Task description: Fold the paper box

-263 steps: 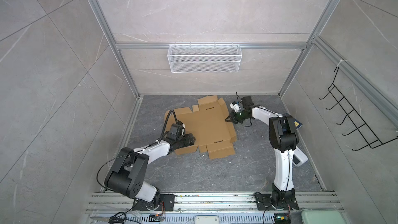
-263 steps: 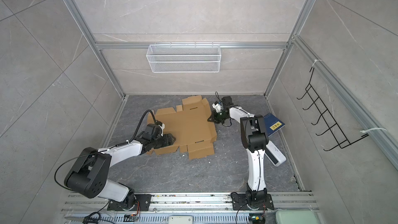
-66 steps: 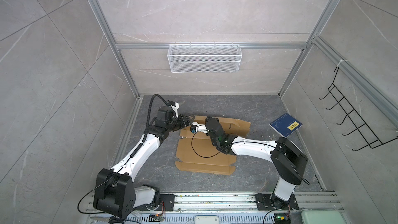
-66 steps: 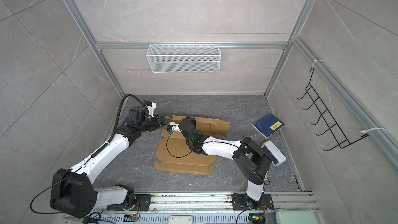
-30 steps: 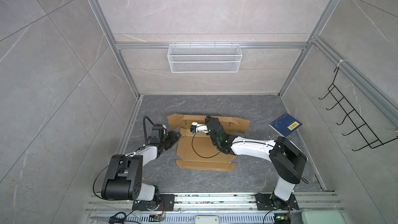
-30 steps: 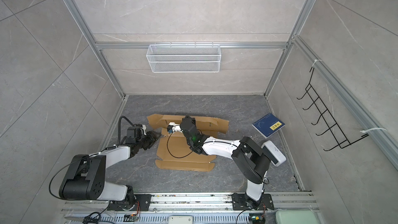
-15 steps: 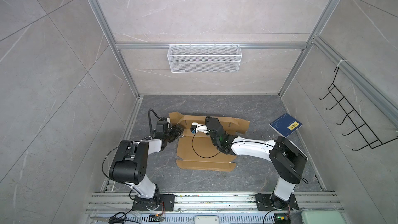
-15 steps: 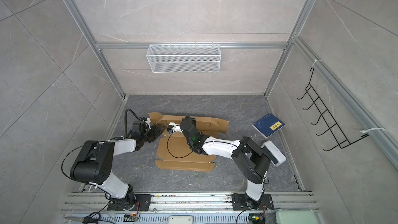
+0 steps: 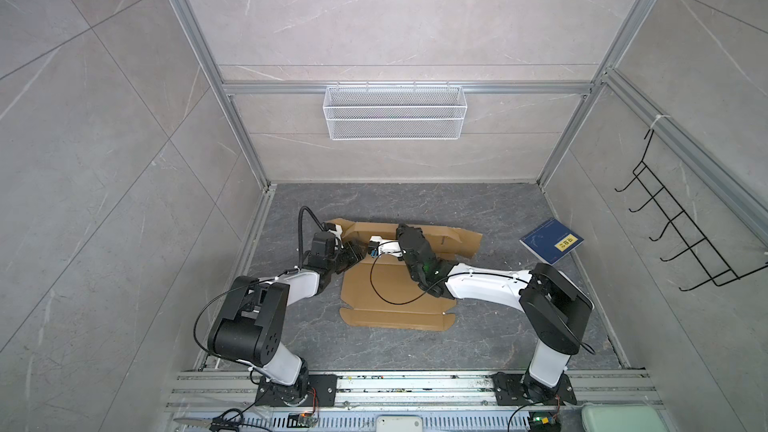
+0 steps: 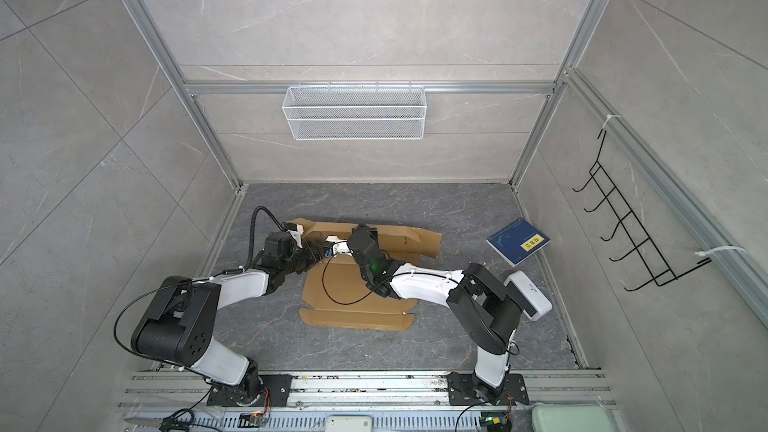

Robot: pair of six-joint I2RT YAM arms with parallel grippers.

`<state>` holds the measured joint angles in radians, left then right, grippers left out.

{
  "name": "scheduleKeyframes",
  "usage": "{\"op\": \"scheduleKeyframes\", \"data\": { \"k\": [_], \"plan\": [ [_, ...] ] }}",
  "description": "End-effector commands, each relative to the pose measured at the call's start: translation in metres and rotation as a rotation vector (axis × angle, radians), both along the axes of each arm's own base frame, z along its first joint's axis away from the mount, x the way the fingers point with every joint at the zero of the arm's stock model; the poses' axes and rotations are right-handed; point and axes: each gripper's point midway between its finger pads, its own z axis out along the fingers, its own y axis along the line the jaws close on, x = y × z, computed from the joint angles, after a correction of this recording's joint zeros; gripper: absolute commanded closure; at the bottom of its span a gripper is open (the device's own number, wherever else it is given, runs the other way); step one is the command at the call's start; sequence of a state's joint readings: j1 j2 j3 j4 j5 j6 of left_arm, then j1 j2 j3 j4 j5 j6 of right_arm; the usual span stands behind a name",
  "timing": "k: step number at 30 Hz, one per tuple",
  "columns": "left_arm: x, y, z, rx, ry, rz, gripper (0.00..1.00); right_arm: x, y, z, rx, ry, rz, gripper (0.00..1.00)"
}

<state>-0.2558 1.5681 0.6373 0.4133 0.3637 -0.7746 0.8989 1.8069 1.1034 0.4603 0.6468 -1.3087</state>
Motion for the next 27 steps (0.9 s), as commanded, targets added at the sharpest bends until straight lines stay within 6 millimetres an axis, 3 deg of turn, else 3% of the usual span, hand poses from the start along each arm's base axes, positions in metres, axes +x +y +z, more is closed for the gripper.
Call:
{"op": "scheduleKeyframes", "data": {
  "k": [1,6,15,18,23,27],
  "plan": [
    [0.004,-0.002,0.010,-0.005,-0.045,-0.003,0.39,0.001,0.002,-0.001,0.018,0.017,0.000,1.00],
    [-0.008,0.009,0.029,0.066,-0.059,-0.007,0.38,0.002,0.001,0.005,0.022,0.009,0.001,1.00],
    [-0.057,0.062,0.052,0.292,0.040,0.012,0.34,0.012,-0.005,0.013,0.017,0.006,-0.002,1.00],
    [-0.065,0.083,0.068,0.378,0.057,0.025,0.34,0.011,-0.005,0.015,0.016,0.002,0.009,1.00],
    [-0.058,0.116,0.108,0.468,0.003,0.044,0.33,0.006,-0.004,0.015,0.000,-0.001,0.046,1.00],
    [-0.041,0.114,0.131,0.503,-0.084,-0.038,0.30,0.003,-0.002,0.017,0.001,0.000,0.071,1.00]
  ]
}}
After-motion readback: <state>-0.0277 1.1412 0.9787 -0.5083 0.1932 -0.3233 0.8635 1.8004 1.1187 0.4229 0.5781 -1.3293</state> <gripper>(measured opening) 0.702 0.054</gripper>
